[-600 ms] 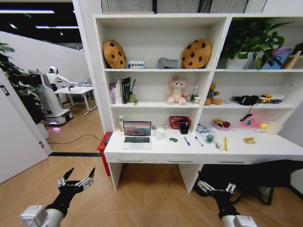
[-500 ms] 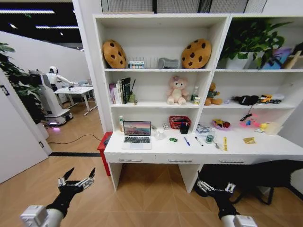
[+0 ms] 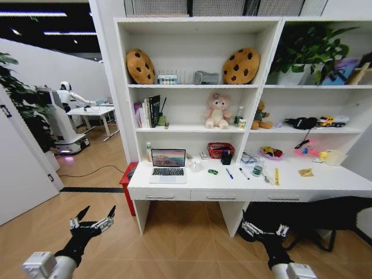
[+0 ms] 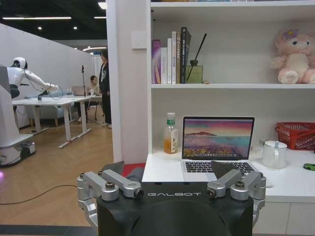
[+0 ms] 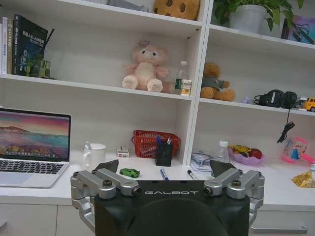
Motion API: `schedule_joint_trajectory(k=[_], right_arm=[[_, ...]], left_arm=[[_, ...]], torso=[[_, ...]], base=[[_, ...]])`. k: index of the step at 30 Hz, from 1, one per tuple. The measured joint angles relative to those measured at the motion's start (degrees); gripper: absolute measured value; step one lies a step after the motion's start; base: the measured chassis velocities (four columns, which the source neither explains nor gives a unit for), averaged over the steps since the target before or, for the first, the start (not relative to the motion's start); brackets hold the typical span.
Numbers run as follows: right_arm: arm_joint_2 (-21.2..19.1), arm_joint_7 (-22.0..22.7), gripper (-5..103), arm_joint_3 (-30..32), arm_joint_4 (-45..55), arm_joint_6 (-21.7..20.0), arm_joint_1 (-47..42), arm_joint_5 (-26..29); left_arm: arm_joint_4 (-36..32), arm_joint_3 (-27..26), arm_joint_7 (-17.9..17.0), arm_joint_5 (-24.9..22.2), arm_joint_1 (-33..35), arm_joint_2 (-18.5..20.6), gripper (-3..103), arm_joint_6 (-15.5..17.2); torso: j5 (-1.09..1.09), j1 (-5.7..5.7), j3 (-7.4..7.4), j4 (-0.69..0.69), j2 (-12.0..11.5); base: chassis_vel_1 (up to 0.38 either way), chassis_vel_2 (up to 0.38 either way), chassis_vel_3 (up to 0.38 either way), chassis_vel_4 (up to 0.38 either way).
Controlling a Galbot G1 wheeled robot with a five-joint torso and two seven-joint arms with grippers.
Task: Organize the objects on the table.
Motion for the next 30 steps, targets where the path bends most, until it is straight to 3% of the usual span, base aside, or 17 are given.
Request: schedule_joint_trajectory(k=[4,9,17,30], right_arm=[[0.1,0.0,100,0.2,0.1,-0.4,0.5,0.5],[-0.1,-0.7,100,0.5,0.0,-0.5,1.1,1.8],[0.0,-0.1,100,0.6,-0.1,-0.5,1.2,1.3],[-0.7,-0.1,100,0.5,0.2,0.0,1.2,1.6]], left_arm=[[0.0,-0.1,0.1,0.0,0.0,0.0,96,0.0],[0.0,-0.4,0.1,0.0,-0.1,-0.2,101,-0.1],[0.0,0.0,0.4,0.5,0.0,-0.2,98,-0.4],[0.1,0.2,0.6,1.2,0.2,-0.5,99,-0.6]], torso=[[0.00,0.00,0.00,0.00,0.0],[0.00,0.00,0.00,0.00,0.0],[0.00,-0.02,-0.01,0.00,0.0],[0.00,0.01,0.00,0.00,0.0]], base=[[0.000,0.000,0.000,0.000],[0.000,0.000,0.000,0.000],[-0.021,0.018,0.021,-0.022],[-0.174,0.182,0.194,-0.177]])
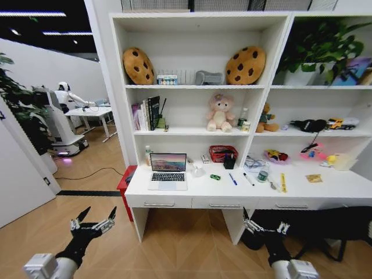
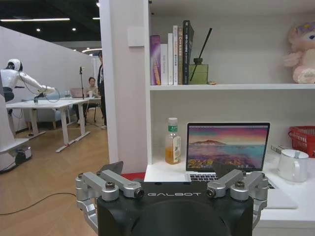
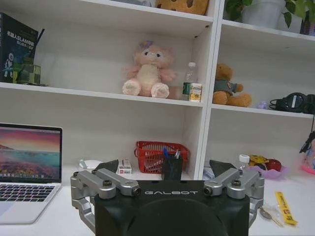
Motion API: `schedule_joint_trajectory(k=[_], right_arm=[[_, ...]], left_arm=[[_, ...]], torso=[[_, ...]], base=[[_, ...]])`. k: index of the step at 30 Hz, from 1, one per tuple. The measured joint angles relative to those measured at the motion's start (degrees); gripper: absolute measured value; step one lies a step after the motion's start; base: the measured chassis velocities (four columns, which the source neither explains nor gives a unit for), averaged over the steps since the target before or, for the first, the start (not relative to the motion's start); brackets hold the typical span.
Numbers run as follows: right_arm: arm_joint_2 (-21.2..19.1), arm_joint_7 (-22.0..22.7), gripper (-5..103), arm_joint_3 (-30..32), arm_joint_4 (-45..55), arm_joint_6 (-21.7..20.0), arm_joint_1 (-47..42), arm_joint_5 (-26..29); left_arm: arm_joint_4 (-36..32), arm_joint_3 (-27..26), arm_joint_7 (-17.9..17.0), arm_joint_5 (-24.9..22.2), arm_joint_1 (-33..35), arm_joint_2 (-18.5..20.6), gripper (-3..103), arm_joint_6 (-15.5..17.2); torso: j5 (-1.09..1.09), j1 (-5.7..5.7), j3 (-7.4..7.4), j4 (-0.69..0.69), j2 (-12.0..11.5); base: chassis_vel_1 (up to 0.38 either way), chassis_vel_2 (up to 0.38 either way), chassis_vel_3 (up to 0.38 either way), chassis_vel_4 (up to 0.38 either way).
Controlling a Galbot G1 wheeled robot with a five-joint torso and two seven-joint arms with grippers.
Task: Organize the objects on the table.
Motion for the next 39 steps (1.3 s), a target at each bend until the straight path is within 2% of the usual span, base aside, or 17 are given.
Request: schedule_joint_trajectory(k=[8,11,15,17,18,21,24,27,28,30,31,32,33,35,36,38,39], right_arm=[[-0.2,0.0,100,0.2,0.3,0.1,0.1,0.6],[-0.2,-0.1,100,0.1,0.2,0.4,0.2,0.6],[-0.2,-0.9,100,0.3,0.7,2.5,-0.3,0.5],[-0.2,-1.2,100,0.4,2.0,3.1,-1.1,0.5],[-0.2,-1.2,100,0.6,3.1,3.1,-1.8,0.6],[-0.3,-1.2,100,0.7,3.4,3.1,-2.0,0.6],[-0.4,-1.2,100,0.9,3.6,3.0,-2.2,0.7],[-1.1,-1.1,100,2.2,3.7,2.2,-2.4,0.9],[-1.3,-0.6,100,3.0,3.8,1.6,-2.7,1.1],[-2.4,0.1,100,4.4,3.5,0.8,-1.7,2.3],[-2.4,0.1,100,4.4,3.5,0.8,-1.7,2.3],[-3.5,0.3,100,5.1,1.0,1.1,-0.5,2.5],[-3.5,0.3,100,5.1,1.0,1.1,-0.5,2.5],[-3.8,0.0,100,6.2,-3.1,3.9,0.1,0.8],[-3.8,0.0,100,6.2,-3.1,3.9,0.1,0.8],[-3.7,-0.2,100,7.0,-5.3,5.6,0.6,-0.4],[-3.7,-0.2,100,7.0,-5.3,5.6,0.6,-0.4]], left_arm=[[0.5,0.0,0.0,-0.1,-0.2,0.1,99,0.0],[0.6,0.1,0.1,-0.1,-0.3,0.1,99,0.0],[0.9,0.1,0.1,-0.1,-0.3,0.3,99,0.1],[0.9,0.0,0.1,-0.1,-0.4,0.6,99,0.1],[0.9,-0.1,0.1,-0.1,-0.4,1.1,99,0.1],[0.9,-0.2,0.1,-0.1,-0.4,1.3,99,0.1],[0.9,-0.3,0.1,0.0,-0.4,1.5,99,0.1],[0.8,-0.3,0.1,0.3,0.0,2.2,99,-1.0],[0.8,-0.4,0.2,0.6,0.2,3.2,99,-1.7],[0.9,-2.0,0.7,1.3,0.3,6.8,99,-3.2],[0.9,-2.0,0.7,1.3,0.3,6.8,99,-3.2],[1.7,-3.2,0.8,1.6,0.0,11.0,99,-4.1],[1.7,-3.2,0.8,1.6,0.0,11.0,99,-4.1],[4.6,-3.5,1.5,0.7,-1.4,19.4,99,-5.2],[4.6,-3.5,1.5,0.7,-1.4,19.4,99,-5.2],[8.4,-3.6,2.9,-0.1,-3.8,28.3,99,-6.2],[8.4,-3.6,2.9,-0.1,-3.8,28.3,99,-6.2]], torso=[[-0.03,-0.01,-0.01,-0.01,0.0],[0.03,0.02,0.01,0.00,0.0],[-0.03,0.01,0.00,-0.01,0.0],[0.05,0.10,0.03,0.02,0.0],[-0.07,0.08,0.02,-0.01,0.0],[-0.08,0.07,0.01,-0.02,0.0],[-0.07,0.07,0.01,-0.03,0.0],[0.04,0.08,0.02,0.02,0.0],[-0.04,0.00,0.00,0.02,0.0],[-0.01,-0.09,-0.03,-0.01,0.0],[-0.01,-0.09,-0.03,-0.01,0.0],[0.00,-0.10,-0.03,0.01,0.1],[0.00,-0.10,-0.03,0.01,0.1],[-0.04,-0.07,-0.02,0.01,0.0],[-0.04,-0.07,-0.02,0.01,0.0],[0.00,0.00,0.01,0.00,0.0],[0.00,0.00,0.01,0.00,0.0]], base=[[-0.304,0.295,0.309,-0.310],[-0.338,0.337,0.356,-0.369],[-0.382,0.353,0.368,-0.366],[-0.254,0.315,0.302,-0.243],[-0.252,0.237,0.211,-0.243],[-0.207,0.208,0.169,-0.184],[-0.118,0.122,0.040,-0.068],[0.000,0.000,0.000,0.000],[0.061,-0.122,-0.078,0.048],[0.063,-0.111,-0.074,0.068],[0.063,-0.100,-0.070,0.068],[0.061,-0.024,-0.036,0.044],[0.061,-0.024,-0.036,0.044],[0.026,-0.012,-0.018,0.018],[0.000,0.000,0.000,0.000],[0.000,0.000,0.000,0.000],[0.000,0.000,0.000,0.000]])
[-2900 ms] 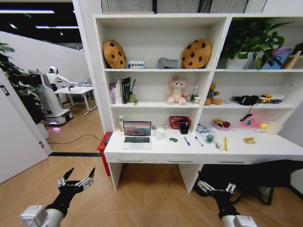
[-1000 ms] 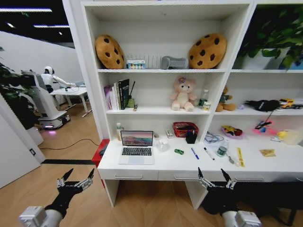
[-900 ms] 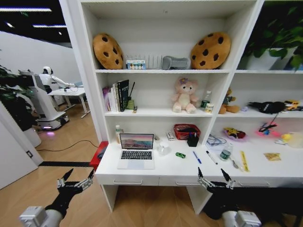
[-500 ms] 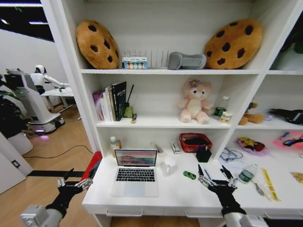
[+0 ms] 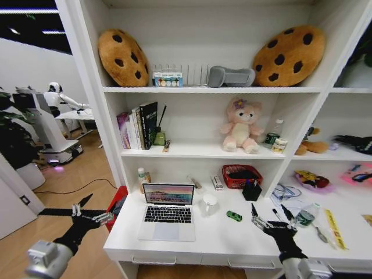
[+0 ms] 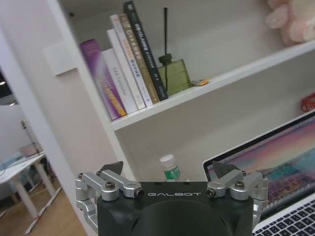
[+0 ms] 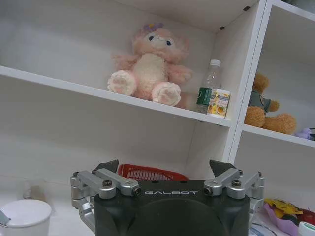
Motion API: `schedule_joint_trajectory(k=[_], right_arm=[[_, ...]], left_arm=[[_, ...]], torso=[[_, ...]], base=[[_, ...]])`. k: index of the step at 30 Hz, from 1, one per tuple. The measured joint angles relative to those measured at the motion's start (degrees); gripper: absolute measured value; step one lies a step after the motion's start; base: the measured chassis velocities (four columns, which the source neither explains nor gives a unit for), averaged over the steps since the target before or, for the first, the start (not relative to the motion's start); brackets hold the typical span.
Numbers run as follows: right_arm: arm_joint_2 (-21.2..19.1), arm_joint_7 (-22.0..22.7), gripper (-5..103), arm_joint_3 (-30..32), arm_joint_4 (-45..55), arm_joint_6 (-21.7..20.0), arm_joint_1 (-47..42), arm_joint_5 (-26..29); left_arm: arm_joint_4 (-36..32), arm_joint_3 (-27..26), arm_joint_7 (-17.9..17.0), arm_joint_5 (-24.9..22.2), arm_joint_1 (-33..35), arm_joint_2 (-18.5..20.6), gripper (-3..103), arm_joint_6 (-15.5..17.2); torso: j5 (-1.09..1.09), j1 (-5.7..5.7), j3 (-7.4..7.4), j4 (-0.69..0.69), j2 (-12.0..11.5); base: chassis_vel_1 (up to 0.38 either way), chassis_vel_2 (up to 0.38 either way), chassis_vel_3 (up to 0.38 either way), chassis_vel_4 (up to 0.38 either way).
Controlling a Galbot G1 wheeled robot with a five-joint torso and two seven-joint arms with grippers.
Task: Organize the objects on the table.
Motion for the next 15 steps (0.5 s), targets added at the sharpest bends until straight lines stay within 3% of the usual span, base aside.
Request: schedule_joint_trajectory(k=[4,5,7,11,15], right_arm=[[0.4,-0.2,100,0.6,-1.7,0.8,0.1,-1.1],[0.4,-0.2,100,0.6,-1.7,0.8,0.1,-1.1],[0.7,-0.2,100,0.8,-1.9,0.7,0.0,-1.2],[1.1,-0.2,100,1.0,-2.1,0.6,-0.3,-1.3],[1.4,-0.2,100,1.7,-2.6,0.6,-0.5,-1.3]], left_arm=[[7.9,2.3,4.1,-2.4,-7.4,14.0,99,-1.4],[7.9,2.3,4.1,-2.4,-7.4,14.0,99,-1.4],[11.3,4.2,6.7,-3.3,-10.4,18.2,99,-1.8],[13.9,6.8,8.7,-3.6,-13.8,20.8,99,-2.0],[18.3,15.3,9.0,-4.4,-24.3,24.1,98,-2.0]], torso=[[-0.02,0.02,0.00,-0.01,0.0],[-0.02,0.02,0.00,-0.01,0.0],[-0.02,0.01,0.00,-0.01,0.0],[0.00,0.00,0.00,0.01,0.0],[-0.01,0.00,-0.01,0.00,0.0]], base=[[0.000,0.000,0.000,0.000],[0.000,0.000,0.000,0.000],[0.000,0.000,0.000,0.000],[0.000,0.000,0.000,0.000],[0.000,0.000,0.000,0.000]])
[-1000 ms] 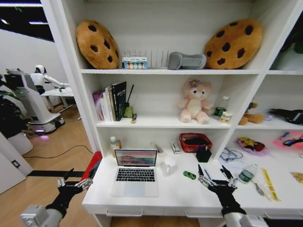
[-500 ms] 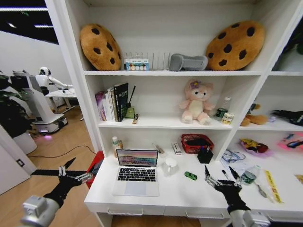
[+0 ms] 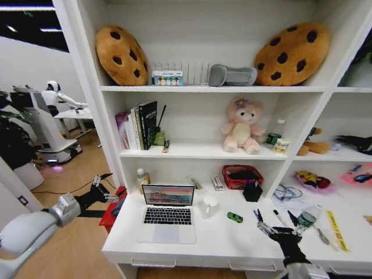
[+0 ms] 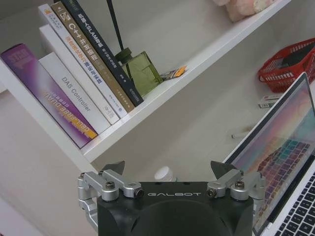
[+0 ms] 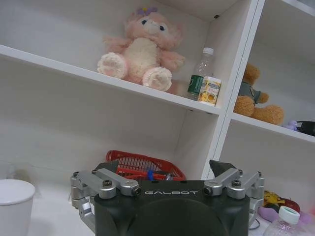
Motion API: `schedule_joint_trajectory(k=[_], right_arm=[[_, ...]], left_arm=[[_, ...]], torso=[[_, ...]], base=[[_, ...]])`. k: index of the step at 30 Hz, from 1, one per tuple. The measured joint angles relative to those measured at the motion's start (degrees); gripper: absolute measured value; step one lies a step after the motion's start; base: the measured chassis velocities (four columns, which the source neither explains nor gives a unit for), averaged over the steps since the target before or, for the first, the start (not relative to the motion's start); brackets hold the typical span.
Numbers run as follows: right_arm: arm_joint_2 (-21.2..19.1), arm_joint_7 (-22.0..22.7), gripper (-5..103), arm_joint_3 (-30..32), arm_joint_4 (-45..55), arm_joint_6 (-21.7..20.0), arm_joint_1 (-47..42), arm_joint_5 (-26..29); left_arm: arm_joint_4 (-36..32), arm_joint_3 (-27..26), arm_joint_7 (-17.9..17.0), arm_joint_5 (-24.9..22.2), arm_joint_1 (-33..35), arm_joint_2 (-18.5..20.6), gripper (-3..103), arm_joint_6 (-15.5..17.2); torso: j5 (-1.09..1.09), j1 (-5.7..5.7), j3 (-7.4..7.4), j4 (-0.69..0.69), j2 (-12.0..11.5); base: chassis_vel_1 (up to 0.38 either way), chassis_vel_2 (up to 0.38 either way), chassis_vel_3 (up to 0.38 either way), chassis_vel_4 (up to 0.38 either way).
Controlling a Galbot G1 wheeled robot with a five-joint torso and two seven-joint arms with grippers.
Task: Organize the objects on the table.
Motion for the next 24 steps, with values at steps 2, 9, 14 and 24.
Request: schedule_joint_trajectory(k=[2,9,14,24], right_arm=[[0.0,0.0,100,0.2,-0.1,0.0,0.0,0.0],[0.5,0.1,100,0.2,-1.3,0.1,0.9,0.0],[0.6,0.2,100,0.4,-1.9,0.4,1.2,0.0],[1.3,0.2,100,0.6,-3.4,1.2,1.5,-0.4]], left_arm=[[0.3,2.6,0.1,-0.5,-2.5,0.8,96,0.3],[1.8,17.5,2.6,-1.7,-17.9,2.6,72,0.8],[3.4,23.6,5.7,-1.4,-24.3,3.2,56,0.6],[8.4,47.2,8.9,0.4,-47.5,-0.2,18,0.2]], torso=[[0.00,0.00,0.00,0.00,0.0],[0.01,0.00,0.00,0.00,0.0],[0.02,0.00,0.00,0.00,0.0],[0.01,0.00,0.00,-0.01,0.0]], base=[[0.000,0.000,0.000,0.000],[0.000,0.000,0.000,0.000],[0.000,0.000,0.000,0.000],[0.000,0.000,0.000,0.000]])
